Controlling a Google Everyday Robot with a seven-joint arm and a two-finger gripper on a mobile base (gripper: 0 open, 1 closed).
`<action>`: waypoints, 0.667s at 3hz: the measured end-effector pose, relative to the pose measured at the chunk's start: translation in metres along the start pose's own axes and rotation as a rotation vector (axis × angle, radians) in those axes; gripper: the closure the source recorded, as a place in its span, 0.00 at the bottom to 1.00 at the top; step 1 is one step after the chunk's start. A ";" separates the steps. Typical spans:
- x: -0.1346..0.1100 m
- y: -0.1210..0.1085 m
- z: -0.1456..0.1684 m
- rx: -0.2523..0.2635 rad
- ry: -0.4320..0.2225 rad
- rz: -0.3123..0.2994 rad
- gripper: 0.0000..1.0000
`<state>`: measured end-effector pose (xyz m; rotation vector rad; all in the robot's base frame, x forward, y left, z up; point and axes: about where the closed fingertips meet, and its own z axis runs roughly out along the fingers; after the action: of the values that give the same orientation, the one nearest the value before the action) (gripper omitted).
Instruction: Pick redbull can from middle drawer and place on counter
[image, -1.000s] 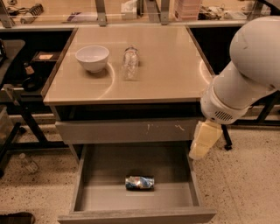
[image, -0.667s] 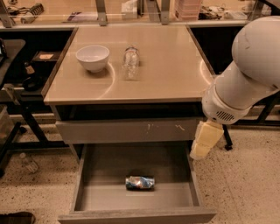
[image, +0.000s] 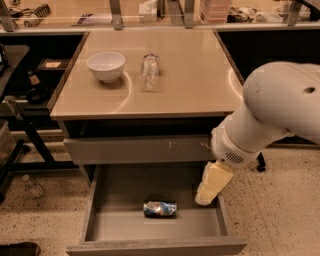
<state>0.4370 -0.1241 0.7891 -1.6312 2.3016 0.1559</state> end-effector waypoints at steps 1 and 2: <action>-0.007 0.018 0.038 -0.047 -0.041 0.013 0.00; -0.015 0.029 0.069 -0.096 -0.079 0.036 0.00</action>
Offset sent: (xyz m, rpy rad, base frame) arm -0.0098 0.0621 -0.0976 0.1802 0.1172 -0.0041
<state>0.4277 -0.0826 0.7257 -1.5993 2.2970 0.3384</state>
